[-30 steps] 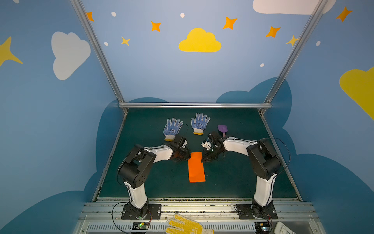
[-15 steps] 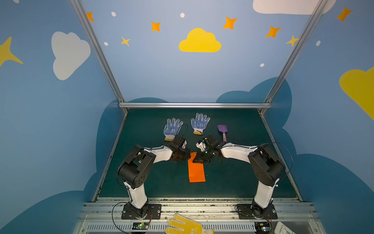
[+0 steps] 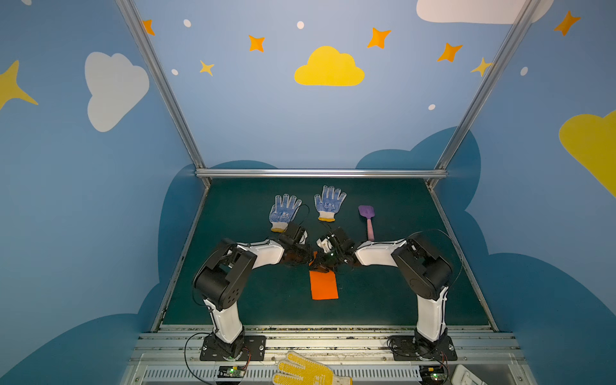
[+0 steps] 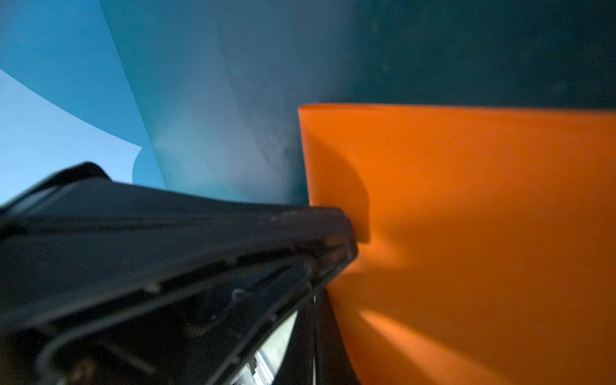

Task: Fold a paper plane with a square sheet of paper (fold left side to right side)

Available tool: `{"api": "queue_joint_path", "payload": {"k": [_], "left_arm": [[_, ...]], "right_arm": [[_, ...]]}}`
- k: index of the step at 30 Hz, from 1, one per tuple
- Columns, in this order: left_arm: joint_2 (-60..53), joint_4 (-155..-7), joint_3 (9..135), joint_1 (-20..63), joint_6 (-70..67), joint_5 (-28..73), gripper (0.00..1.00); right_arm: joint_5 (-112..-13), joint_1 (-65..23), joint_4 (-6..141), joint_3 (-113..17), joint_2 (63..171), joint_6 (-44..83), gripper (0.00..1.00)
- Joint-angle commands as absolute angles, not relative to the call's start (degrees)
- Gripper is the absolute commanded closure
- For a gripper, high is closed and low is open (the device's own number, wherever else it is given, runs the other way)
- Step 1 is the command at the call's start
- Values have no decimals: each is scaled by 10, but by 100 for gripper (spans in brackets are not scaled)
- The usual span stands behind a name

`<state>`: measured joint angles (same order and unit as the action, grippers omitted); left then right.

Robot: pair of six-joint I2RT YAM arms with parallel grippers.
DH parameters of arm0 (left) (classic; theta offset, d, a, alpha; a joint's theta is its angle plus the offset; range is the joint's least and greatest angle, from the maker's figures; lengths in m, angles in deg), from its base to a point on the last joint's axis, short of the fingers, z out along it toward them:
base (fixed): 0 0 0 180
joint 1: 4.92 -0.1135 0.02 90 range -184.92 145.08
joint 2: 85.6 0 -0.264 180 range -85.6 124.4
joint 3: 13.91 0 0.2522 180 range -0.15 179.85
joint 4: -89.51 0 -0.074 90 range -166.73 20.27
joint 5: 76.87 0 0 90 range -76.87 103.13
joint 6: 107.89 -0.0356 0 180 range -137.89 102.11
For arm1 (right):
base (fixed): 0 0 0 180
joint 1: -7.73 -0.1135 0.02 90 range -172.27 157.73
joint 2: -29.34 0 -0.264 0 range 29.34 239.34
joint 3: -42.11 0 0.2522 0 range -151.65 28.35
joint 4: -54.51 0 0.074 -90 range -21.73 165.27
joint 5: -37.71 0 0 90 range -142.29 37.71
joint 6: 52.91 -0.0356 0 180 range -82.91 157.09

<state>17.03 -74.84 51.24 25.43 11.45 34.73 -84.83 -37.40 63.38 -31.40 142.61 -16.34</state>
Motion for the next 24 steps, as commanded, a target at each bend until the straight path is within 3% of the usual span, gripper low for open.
{"api": "queue_joint_path", "payload": {"k": [1, 24], "left_arm": [[187, -722, 492, 255, 110, 323, 96], [195, -725, 491, 255, 112, 324, 96]], "right_arm": [[-846, -376, 618, -302, 1442, -171, 100], [-860, -401, 691, -219, 1420, -86, 100]]}}
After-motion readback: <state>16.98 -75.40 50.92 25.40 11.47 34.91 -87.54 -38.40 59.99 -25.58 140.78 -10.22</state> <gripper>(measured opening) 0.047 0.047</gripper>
